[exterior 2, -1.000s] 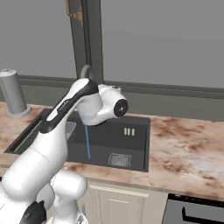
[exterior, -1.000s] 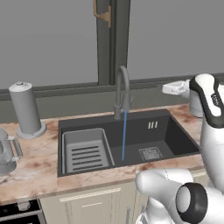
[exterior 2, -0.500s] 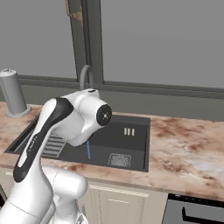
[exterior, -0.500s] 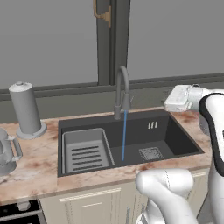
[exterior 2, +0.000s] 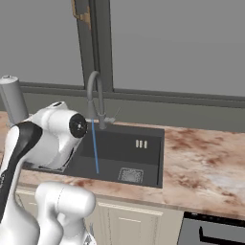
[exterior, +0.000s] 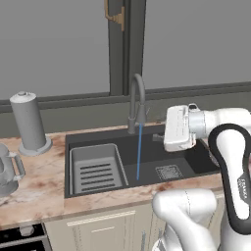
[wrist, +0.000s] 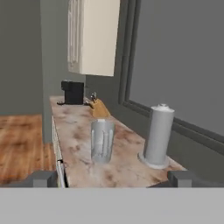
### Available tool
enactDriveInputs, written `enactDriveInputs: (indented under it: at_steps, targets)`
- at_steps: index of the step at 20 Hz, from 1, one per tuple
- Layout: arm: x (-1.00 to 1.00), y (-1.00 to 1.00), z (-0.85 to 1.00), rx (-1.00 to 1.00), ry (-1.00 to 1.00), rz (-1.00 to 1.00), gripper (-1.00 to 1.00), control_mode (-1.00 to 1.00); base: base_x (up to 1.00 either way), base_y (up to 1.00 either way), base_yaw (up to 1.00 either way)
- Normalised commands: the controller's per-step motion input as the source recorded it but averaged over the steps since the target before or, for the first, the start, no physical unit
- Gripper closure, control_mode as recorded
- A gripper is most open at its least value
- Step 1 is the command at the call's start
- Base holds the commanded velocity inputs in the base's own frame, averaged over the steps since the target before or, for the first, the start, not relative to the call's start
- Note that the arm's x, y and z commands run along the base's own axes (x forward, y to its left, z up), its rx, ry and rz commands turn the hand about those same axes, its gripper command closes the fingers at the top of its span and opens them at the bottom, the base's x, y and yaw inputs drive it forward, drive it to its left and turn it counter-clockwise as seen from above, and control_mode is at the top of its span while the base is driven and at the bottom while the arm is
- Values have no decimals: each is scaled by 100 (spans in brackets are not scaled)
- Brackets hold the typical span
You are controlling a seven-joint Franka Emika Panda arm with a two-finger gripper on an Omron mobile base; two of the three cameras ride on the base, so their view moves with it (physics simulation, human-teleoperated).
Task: Turn on the sink faucet and place the jug under the water for a few seconds to fill it up.
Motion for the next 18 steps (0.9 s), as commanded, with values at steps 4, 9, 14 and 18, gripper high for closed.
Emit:
enactDriveInputs:
  at_steps: [4, 9, 14, 18]
  targets:
    - [-29, 100, -12, -7, -2, 25, -100, -100, 0, 0, 0]
    - [-10, 100, -18, -4, -3, 27, -100, -100, 0, 0, 0]
    - [-17, 93, -27, -1, -1, 24, -100, -100, 0, 0, 0]
    - [0, 84, -41, 0, 0, 17, -100, -100, 0, 0, 0]
